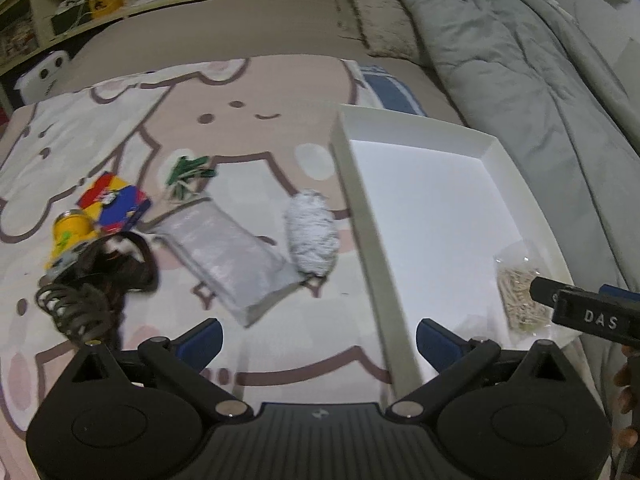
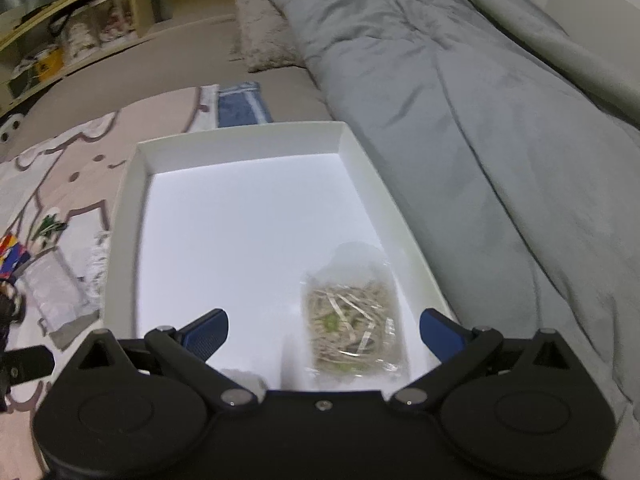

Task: Organize objects
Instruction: 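Withdraw both tools from the tray back toward the remaining items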

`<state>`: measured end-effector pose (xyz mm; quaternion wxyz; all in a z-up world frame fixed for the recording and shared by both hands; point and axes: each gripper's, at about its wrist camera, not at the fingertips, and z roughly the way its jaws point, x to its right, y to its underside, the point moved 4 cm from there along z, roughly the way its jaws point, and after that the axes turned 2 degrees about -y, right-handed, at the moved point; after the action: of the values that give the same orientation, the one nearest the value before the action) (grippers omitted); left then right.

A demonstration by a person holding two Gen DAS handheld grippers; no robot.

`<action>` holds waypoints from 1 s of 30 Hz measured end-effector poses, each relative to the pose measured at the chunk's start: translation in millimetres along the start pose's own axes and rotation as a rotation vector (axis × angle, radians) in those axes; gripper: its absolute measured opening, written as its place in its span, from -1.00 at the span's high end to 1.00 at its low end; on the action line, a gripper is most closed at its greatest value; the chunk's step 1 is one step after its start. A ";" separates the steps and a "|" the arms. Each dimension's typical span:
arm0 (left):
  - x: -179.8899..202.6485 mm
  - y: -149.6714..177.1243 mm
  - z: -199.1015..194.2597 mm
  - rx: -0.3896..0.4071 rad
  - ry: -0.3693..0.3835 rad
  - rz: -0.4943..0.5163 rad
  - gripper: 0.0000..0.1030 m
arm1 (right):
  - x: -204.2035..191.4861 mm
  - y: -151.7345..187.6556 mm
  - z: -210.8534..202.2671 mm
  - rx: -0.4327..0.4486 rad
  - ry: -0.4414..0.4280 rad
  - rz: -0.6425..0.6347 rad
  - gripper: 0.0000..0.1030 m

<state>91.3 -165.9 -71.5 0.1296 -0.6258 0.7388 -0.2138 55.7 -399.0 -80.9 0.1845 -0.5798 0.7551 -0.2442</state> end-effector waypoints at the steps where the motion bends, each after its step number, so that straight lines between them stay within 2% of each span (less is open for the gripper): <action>1: -4.9 -0.2 -1.3 0.003 -0.005 -0.003 -0.98 | -5.3 -0.7 -0.8 0.003 -0.010 -0.012 -1.00; 14: -82.2 2.7 -14.1 0.016 -0.104 -0.082 -0.98 | -70.3 -8.7 -13.2 0.032 -0.109 -0.099 -1.00; 30: -157.2 -0.4 -31.6 0.056 -0.159 -0.168 -0.98 | -133.4 -20.2 -18.3 0.054 -0.189 -0.139 -1.00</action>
<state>105.8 -7.0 -55.6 0.1869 -0.6966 0.6650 -0.1942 95.9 -271.5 -54.8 0.2530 -0.6460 0.6855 -0.2208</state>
